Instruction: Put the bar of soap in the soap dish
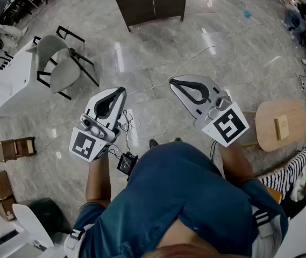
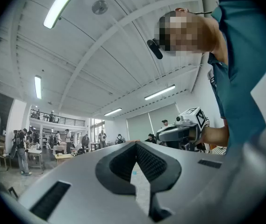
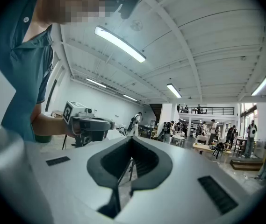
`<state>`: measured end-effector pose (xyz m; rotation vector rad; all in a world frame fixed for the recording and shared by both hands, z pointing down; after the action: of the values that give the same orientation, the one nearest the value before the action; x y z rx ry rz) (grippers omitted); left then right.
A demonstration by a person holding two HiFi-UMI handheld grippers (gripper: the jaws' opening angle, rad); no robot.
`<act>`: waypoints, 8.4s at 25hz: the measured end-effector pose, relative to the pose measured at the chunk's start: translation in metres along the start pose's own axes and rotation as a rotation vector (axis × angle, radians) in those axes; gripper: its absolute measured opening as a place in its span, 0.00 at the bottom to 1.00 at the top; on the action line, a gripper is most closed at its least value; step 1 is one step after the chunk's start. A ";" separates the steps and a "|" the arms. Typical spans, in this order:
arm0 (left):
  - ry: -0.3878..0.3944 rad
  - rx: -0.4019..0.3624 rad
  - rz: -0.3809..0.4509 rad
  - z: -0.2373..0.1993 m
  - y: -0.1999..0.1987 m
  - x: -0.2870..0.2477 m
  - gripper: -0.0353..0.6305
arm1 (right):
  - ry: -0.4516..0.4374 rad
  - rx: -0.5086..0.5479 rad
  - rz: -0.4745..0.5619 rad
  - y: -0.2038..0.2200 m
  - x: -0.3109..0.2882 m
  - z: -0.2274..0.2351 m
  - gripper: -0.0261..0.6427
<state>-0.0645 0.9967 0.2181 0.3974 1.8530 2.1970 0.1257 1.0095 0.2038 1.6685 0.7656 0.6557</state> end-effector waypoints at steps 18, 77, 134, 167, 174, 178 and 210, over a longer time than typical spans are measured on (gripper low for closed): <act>-0.017 -0.020 -0.016 0.018 0.007 -0.031 0.06 | 0.012 -0.002 0.020 0.012 0.028 0.019 0.06; -0.103 -0.048 -0.027 -0.251 0.072 -0.136 0.06 | -0.034 0.042 0.042 0.072 -0.225 0.198 0.06; -0.142 -0.018 0.002 -0.644 0.165 -0.302 0.06 | -0.104 0.038 0.002 0.172 -0.560 0.465 0.06; -0.151 0.031 -0.058 -0.879 0.224 -0.395 0.06 | -0.138 -0.005 -0.027 0.231 -0.767 0.622 0.06; -0.207 0.036 -0.069 -0.906 0.235 -0.417 0.06 | -0.201 -0.013 -0.015 0.245 -0.798 0.655 0.06; -0.222 0.054 -0.088 -0.929 0.242 -0.417 0.06 | -0.213 -0.022 -0.032 0.252 -0.822 0.665 0.06; -0.194 0.095 -0.060 -1.163 0.309 -0.425 0.06 | -0.212 -0.020 -0.123 0.311 -1.051 0.725 0.06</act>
<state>-0.0840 -0.2754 0.3153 0.5449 1.8435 1.9608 0.0561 -0.2980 0.3204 1.6283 0.6999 0.3918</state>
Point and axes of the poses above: the fingertips, and each gripper's own axes: x backward along the fingers, z to its right, y out of its underside, the point moved 5 cm from there along x, backward along the fingers, and after that the axes turned 12 degrees about y, right-handed, at the moved point
